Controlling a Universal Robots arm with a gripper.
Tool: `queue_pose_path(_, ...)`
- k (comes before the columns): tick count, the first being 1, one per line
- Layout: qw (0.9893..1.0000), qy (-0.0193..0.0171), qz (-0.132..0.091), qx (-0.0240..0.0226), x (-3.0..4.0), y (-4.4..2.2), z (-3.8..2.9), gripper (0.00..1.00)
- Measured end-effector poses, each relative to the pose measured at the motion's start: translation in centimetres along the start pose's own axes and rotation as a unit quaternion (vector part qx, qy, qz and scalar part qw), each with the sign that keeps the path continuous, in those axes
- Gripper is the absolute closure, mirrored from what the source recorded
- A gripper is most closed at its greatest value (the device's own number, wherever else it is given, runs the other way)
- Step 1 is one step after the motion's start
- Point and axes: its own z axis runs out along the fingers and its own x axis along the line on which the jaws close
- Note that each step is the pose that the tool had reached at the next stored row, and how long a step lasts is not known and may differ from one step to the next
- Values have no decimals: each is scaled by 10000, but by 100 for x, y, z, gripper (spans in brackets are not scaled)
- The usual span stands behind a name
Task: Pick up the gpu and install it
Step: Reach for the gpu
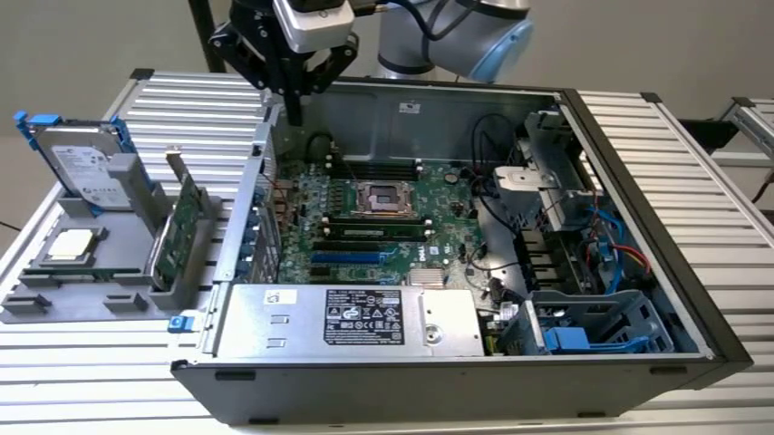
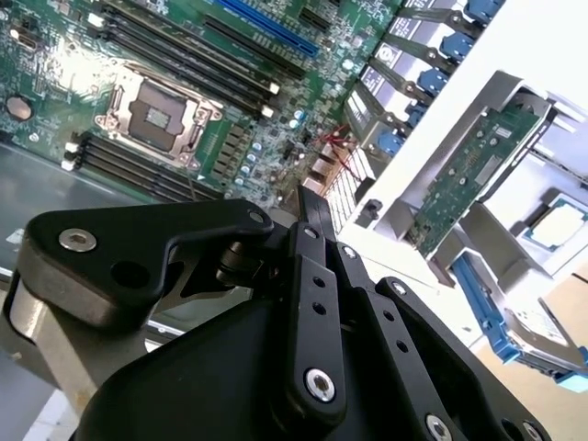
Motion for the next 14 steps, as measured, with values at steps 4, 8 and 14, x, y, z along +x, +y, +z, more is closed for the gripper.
queue_pose_path(4, 10000, 0, 0, 0, 35, -3, -1, 100)
queue_pose_path(8, 10000, 0, 0, 0, 69, -5, -2, 100)
queue_pose_path(14, 10000, 0, 0, 0, 120, -9, -3, 100)
